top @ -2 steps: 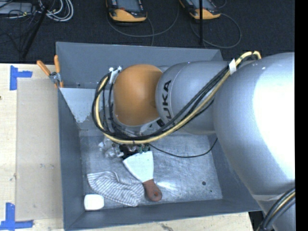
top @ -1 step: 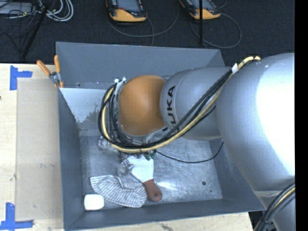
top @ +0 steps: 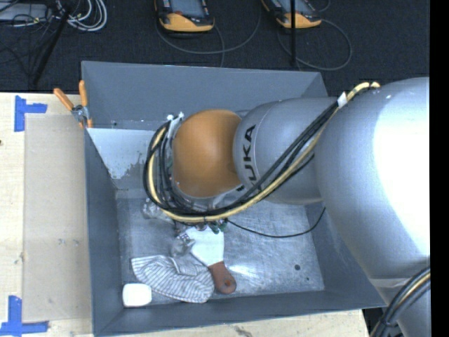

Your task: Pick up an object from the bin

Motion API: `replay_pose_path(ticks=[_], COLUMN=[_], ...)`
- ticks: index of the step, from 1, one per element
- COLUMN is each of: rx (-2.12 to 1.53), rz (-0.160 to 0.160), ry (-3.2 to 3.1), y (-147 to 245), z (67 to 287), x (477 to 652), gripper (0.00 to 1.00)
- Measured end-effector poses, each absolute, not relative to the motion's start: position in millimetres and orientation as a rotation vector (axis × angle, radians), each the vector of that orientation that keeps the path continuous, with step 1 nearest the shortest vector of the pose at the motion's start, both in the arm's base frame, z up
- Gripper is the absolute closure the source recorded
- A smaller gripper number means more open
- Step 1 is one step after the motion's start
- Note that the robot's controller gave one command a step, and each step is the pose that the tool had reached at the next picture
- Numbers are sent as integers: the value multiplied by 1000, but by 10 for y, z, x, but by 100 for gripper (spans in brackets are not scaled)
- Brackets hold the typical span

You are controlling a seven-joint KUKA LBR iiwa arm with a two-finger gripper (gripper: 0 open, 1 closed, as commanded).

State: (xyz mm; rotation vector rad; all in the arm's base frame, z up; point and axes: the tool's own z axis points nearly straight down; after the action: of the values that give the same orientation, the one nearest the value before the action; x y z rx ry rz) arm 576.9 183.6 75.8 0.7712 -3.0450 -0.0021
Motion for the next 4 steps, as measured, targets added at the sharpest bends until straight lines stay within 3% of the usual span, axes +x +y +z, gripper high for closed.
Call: replay_pose_path(ticks=[1,2,3,4], rx=[851,1166,1166,1158], rz=[0,7,6,-2], ry=[-3026,-2903,-2904,-2918], y=[1866,2105,2105,2193], z=[767,749,749,2654], x=[5377,5126,5127,5199], gripper=[0,100,100,100])
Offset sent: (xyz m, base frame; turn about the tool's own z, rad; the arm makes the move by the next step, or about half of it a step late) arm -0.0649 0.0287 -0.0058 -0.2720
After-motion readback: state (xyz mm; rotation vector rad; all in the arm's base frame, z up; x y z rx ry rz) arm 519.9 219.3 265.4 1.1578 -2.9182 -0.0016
